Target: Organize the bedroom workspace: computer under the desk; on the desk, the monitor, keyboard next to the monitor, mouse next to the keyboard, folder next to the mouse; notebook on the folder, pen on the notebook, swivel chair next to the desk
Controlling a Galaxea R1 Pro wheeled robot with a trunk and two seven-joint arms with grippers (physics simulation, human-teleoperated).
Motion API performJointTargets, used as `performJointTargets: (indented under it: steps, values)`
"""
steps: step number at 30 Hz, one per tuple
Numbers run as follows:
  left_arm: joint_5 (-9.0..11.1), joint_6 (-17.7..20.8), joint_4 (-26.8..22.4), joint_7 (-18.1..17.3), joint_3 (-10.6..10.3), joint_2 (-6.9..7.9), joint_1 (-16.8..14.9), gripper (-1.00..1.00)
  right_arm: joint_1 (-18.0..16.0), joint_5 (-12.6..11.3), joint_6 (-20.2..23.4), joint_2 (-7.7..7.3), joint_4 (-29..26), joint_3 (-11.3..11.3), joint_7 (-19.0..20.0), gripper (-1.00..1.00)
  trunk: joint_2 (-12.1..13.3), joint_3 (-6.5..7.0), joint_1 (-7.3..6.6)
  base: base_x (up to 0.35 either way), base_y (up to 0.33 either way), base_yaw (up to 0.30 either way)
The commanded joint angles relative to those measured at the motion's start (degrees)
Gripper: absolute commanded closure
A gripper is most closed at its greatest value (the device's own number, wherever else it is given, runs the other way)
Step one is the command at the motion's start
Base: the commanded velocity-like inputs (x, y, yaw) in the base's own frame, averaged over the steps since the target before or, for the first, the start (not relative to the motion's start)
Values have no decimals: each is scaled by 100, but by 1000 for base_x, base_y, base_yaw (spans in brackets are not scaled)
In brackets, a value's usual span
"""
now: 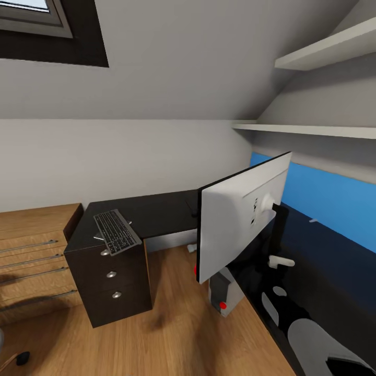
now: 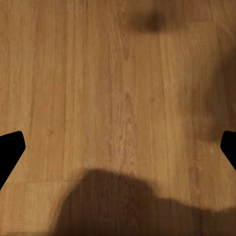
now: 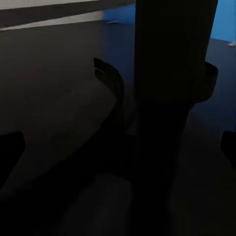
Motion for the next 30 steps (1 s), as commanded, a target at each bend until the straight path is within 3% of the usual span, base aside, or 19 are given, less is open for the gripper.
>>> performJointTargets:
  steps: [1,30]
  values:
    - [14,-18,4,4,12,-3,-3,-100,-2,-3,-21,2,37,-9,-1,-100,-3,-6,0,0,0,0]
    - [13,-30,21,4,11,-2,-3,-100,10,-2,-30,-6,42,-17,-18,-100,-3,-6,0,24,0,0]
